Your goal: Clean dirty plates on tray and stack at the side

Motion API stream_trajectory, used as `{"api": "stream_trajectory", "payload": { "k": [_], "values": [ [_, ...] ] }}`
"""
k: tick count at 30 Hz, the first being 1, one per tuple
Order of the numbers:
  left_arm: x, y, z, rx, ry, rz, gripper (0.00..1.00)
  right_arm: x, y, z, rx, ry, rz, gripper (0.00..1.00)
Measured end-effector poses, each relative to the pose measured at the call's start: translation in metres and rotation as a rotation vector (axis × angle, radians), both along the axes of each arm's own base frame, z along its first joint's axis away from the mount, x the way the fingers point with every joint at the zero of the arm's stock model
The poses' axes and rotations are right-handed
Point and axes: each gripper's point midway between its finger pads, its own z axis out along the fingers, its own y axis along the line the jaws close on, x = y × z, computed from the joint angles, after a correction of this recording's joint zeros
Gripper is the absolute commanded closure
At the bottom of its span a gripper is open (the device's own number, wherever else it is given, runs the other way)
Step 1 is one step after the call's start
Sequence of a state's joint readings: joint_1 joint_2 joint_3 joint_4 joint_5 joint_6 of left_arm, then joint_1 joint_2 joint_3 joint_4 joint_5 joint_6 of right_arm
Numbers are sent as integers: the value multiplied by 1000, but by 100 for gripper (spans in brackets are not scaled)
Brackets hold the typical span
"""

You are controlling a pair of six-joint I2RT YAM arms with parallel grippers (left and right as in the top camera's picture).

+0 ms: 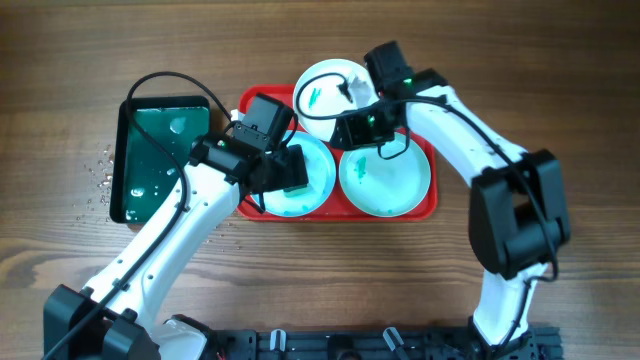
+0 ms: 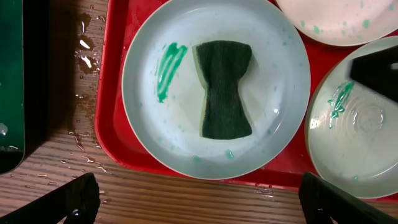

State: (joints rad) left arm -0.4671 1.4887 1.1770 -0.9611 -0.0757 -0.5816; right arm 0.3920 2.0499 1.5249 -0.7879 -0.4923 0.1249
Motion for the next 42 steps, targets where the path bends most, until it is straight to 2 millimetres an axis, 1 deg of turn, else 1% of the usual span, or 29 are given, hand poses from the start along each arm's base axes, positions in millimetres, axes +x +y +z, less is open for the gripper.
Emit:
{"api": "stream_trajectory", "payload": {
  "k": [2,4,6,8,14,18,19,20,24,28,29,31,32,33,35,36,37,38,39,40,41,42],
  "values": [
    [0,0,0,0,-1,0,0,-3,2,-14,-12,16,28,60],
    [1,-1,0,-2,-5,0,0,-4,4,-20,-15,11,52,60],
    [2,-1,1,-4,-9,0,0,-3,6,-20,-13,-2,67,61],
    [2,-1,1,-5,-10,0,0,-2,8,-20,-11,-15,79,66],
    [2,-1,1,-5,-10,0,0,6,14,-21,-33,-77,93,66],
    [2,-1,1,-5,-10,0,0,7,11,-24,-55,-88,87,66],
    [2,-1,1,-5,-10,0,3,8,10,-26,-60,-90,83,66],
    [2,-1,1,-5,-10,0,6,7,9,-28,-64,-88,82,66],
    [3,-1,1,-6,-11,2,5,4,9,-36,-71,-76,83,66],
    [3,-1,1,-6,-11,2,5,1,18,-40,-69,-84,104,65],
    [3,-1,1,-6,-11,2,6,0,21,-41,-69,-91,111,65],
    [3,-1,1,-6,-10,3,14,-1,24,-42,-78,-96,116,66],
    [3,-1,1,-6,-11,2,15,-2,25,-43,-89,-97,111,68],
    [2,-1,1,-7,-10,6,15,-2,24,-44,-97,-98,109,73],
    [4,-2,1,-11,-16,4,15,-1,22,-46,-110,-95,95,77],
    [7,-5,0,-22,-23,2,17,-1,22,-47,-112,-93,90,79],
    [9,-8,-2,-34,-25,-1,19,0,21,-47,-115,-90,83,82],
    [10,-11,-6,-45,-20,-4,23,0,21,-48,-119,-89,79,88],
    [10,-15,-14,-64,-13,-11,30,0,19,-50,-125,-83,69,90],
    [9,-17,-21,-72,0,-18,34,0,19,-51,-127,-79,65,90],
    [8,-19,-29,-78,19,-23,34,0,18,-52,-129,-74,62,91],
    [8,-20,-37,-81,32,-23,39,-1,18,-53,-131,-70,63,90]
  ]
}}
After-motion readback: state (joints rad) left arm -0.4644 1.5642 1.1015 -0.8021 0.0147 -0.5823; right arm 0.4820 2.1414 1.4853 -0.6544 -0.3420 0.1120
